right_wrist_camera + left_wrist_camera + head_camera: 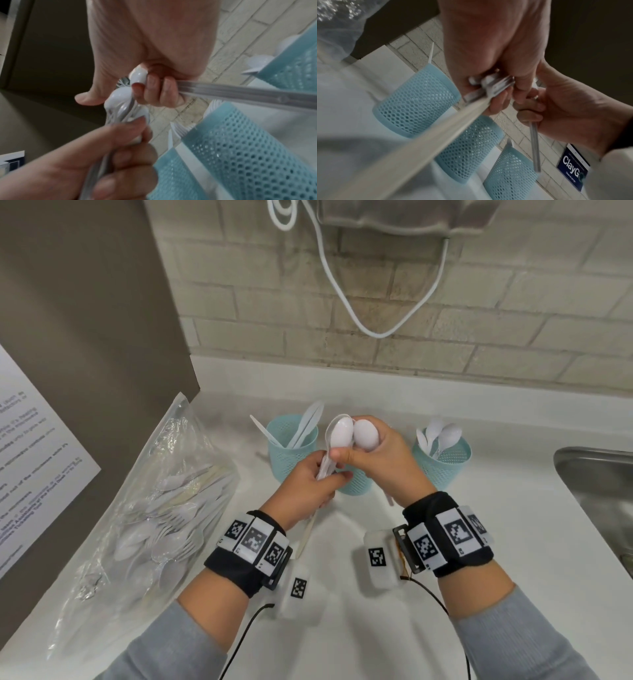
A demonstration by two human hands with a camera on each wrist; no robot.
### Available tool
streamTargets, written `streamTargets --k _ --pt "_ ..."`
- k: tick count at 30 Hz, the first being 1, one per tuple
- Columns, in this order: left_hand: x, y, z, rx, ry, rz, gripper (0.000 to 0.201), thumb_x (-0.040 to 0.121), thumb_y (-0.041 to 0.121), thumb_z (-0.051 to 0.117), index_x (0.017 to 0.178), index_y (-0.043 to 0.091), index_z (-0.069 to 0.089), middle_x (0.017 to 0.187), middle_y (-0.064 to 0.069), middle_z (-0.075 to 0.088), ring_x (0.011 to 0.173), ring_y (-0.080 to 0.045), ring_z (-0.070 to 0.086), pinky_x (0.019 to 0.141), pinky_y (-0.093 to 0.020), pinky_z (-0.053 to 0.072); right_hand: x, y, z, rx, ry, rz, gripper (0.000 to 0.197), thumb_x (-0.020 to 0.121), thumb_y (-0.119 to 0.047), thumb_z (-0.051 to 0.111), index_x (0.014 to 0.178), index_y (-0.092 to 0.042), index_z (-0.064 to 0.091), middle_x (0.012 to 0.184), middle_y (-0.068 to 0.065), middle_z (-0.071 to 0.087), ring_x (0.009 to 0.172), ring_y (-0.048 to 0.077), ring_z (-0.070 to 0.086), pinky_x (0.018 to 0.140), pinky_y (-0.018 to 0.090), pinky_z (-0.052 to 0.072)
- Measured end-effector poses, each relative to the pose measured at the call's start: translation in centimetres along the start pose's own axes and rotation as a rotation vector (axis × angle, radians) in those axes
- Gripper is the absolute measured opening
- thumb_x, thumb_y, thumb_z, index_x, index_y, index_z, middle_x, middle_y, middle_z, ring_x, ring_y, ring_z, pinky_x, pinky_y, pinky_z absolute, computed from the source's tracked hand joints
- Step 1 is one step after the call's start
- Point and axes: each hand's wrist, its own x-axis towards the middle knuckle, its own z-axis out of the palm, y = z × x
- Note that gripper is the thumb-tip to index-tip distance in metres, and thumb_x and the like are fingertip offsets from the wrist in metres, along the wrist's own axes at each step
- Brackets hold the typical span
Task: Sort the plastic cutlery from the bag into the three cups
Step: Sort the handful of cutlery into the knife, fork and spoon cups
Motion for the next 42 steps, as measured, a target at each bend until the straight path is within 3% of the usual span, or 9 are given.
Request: streamTargets --k 6,11,15,20,22,25,29,33,42 --pt "0.2 0.0 0.8 0.011 0.005 0.005 0.013 0.089 0.014 0.061 0.101 0.013 0.057 0.066 0.002 0.048 0.050 -0.008 0.041 0.046 -0.020 0.034 0.2 1.2 0.9 0.082 0.040 0.008 0.030 0.072 -0.007 0.080 0.093 -0.008 0.059 0.079 0.005 0.064 0.075 0.018 0.063 0.068 0.030 0.056" --pt "0.2 0.2 1.1 0.002 -0.010 -0.026 0.015 0.086 0.017 0.066 0.083 0.019 0.051 0.061 0.003 0.042 0.046 -0.008 0.036 0.042 -0.020 0.031 0.2 1.5 0.5 0.199 0.169 0.061 0.012 0.083 -0.009 0.070 0.086 -0.010 0.058 0.061 -0.004 0.055 0.049 0.004 0.049 0.045 0.018 0.040" --pt "0.1 0.4 1.0 0.004 -0.041 -0.035 0.015 0.083 0.018 0.069 0.084 0.017 0.054 0.057 0.003 0.041 0.043 -0.008 0.033 0.041 -0.021 0.029 0.4 1.3 -0.1 0.293 0.234 0.065 0.012 0.089 -0.014 0.063 0.086 -0.007 0.054 0.058 0.000 0.048 0.047 0.007 0.041 0.043 0.018 0.034" --pt "0.0 0.3 1.0 0.003 -0.022 -0.024 0.018 0.082 0.019 0.071 0.086 0.011 0.054 0.050 0.006 0.036 0.038 -0.009 0.029 0.037 -0.019 0.025 1.3 -0.2 -2.1 0.376 0.262 -0.015 0.011 0.094 -0.017 0.055 0.100 -0.007 0.054 0.086 0.012 0.060 0.068 0.013 0.056 0.061 0.022 0.045" --pt "0.1 0.4 1.2 -0.018 -0.031 -0.017 0.016 0.083 0.019 0.070 0.087 0.011 0.057 0.045 0.010 0.036 0.037 -0.008 0.027 0.036 -0.018 0.024 1.6 -0.9 -3.0 0.420 0.241 -0.068 0.008 0.095 -0.015 0.053 0.096 -0.007 0.054 0.082 0.005 0.063 0.077 0.016 0.061 0.076 0.031 0.050" --pt "0.2 0.5 1.4 -0.035 -0.016 0.008 0.014 0.085 0.022 0.067 0.077 0.016 0.057 0.043 0.011 0.034 0.037 -0.007 0.025 0.037 -0.017 0.022 2.0 -2.3 -4.7 0.492 0.288 -0.151 0.006 0.098 -0.010 0.047 0.092 -0.008 0.050 0.076 0.001 0.058 0.070 0.019 0.064 0.076 0.037 0.056" --pt "0.5 1.0 1.2 -0.104 0.022 0.025 0.024 0.091 0.024 0.059 0.070 0.020 0.048 0.048 0.009 0.030 0.041 -0.007 0.023 0.038 -0.019 0.021 2.9 -3.3 -8.0 0.230 0.471 -0.281 0.013 0.097 -0.013 0.051 0.105 -0.008 0.041 0.075 -0.001 0.052 0.055 0.009 0.055 0.058 0.026 0.051" --pt "0.6 1.6 1.2 -0.173 0.000 0.044 0.018 0.095 0.021 0.053 0.080 0.018 0.045 0.050 0.010 0.031 0.041 -0.006 0.025 0.038 -0.017 0.021 4.0 -2.2 -10.4 -0.065 0.548 -0.341 0.019 0.092 -0.018 0.055 0.104 -0.016 0.041 0.085 0.002 0.050 0.067 0.014 0.052 0.060 0.023 0.048" --pt "1.2 1.6 1.0 -0.339 -0.017 0.053 0.024 0.094 -0.004 0.036 0.099 0.013 0.051 0.053 0.005 0.037 0.042 -0.008 0.032 0.041 -0.019 0.026 4.7 3.0 -11.4 0.056 0.670 -0.237 0.020 0.091 -0.012 0.055 0.102 -0.023 0.044 0.099 0.011 0.055 0.079 0.017 0.063 0.071 0.026 0.054"
